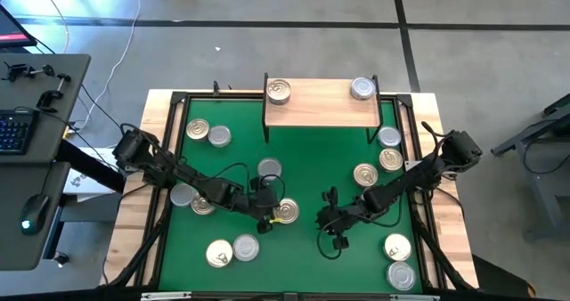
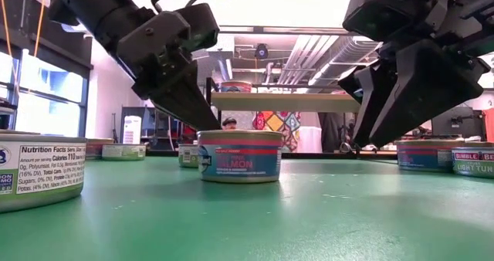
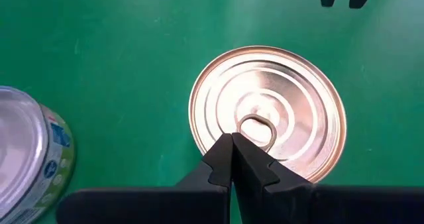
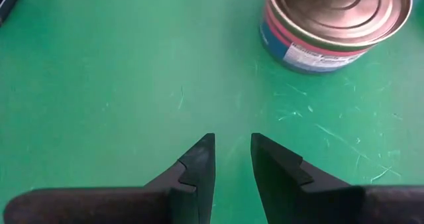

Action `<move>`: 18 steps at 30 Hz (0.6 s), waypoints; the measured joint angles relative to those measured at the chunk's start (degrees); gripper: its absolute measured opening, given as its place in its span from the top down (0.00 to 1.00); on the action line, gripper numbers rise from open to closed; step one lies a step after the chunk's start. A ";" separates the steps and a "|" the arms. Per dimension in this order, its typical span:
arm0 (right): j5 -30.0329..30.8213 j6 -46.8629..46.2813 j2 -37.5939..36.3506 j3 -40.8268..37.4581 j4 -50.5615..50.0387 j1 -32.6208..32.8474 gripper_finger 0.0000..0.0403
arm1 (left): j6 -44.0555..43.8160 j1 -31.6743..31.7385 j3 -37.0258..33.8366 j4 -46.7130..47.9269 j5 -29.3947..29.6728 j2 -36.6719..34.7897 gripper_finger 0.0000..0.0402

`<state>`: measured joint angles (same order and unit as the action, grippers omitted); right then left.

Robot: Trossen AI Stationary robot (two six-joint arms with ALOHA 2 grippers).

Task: Stack canned seafood by type on shelf
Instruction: Put the blue pink tuna can on the shelf

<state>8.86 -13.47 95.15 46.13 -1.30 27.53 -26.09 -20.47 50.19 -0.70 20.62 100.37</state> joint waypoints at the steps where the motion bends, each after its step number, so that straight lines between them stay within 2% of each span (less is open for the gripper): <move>1: 0.00 0.01 0.00 0.00 0.00 -0.03 0.78 | 0.54 -0.07 -0.07 -0.58 0.14 -0.26 1.00; 5: -0.01 0.45 0.00 0.00 0.04 -0.15 0.78 | 2.94 -0.35 -0.07 -2.57 1.69 -1.79 1.00; 10: 0.00 0.48 0.00 0.00 0.04 -0.15 0.78 | 2.21 0.48 -0.56 -0.14 2.11 -1.52 1.00; 18: -0.01 0.50 0.00 0.00 0.09 -0.15 0.78 | -0.81 3.18 -8.11 -13.00 -0.08 -1.76 1.00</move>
<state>8.85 -12.97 95.15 46.13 -1.21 27.38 -26.91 -17.29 42.09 -13.70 20.53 98.61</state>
